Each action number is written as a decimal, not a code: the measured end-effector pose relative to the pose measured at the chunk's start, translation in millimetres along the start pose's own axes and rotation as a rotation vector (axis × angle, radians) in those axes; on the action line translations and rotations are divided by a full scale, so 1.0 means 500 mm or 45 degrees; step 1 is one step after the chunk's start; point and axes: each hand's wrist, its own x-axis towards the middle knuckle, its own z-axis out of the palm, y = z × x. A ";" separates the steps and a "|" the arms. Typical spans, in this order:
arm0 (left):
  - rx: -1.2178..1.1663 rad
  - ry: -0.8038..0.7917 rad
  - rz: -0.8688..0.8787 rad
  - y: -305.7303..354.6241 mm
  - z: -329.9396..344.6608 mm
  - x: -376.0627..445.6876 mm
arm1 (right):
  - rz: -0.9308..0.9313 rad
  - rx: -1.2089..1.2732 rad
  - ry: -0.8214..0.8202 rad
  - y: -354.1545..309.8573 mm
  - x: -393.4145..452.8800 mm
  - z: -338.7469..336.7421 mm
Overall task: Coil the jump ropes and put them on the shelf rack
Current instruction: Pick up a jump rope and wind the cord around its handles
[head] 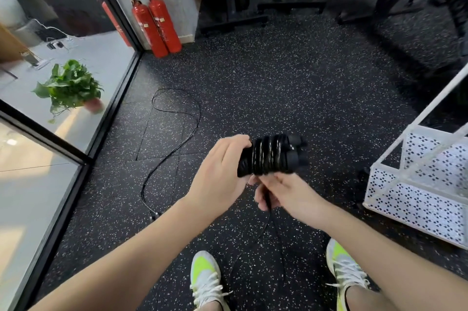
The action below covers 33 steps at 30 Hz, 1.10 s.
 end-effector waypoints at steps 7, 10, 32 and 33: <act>0.263 -0.227 0.032 -0.018 0.018 0.014 | 0.011 -0.716 -0.081 -0.016 -0.023 0.077; 0.365 -0.311 -0.046 -0.020 0.029 0.010 | -0.069 -1.003 -0.003 -0.044 -0.037 0.071; 0.187 -0.524 -0.075 -0.025 0.026 -0.025 | -0.333 -1.322 0.138 -0.133 -0.061 -0.050; 0.194 -0.532 -0.080 -0.022 0.028 -0.026 | -0.344 -1.284 0.118 -0.134 -0.058 -0.052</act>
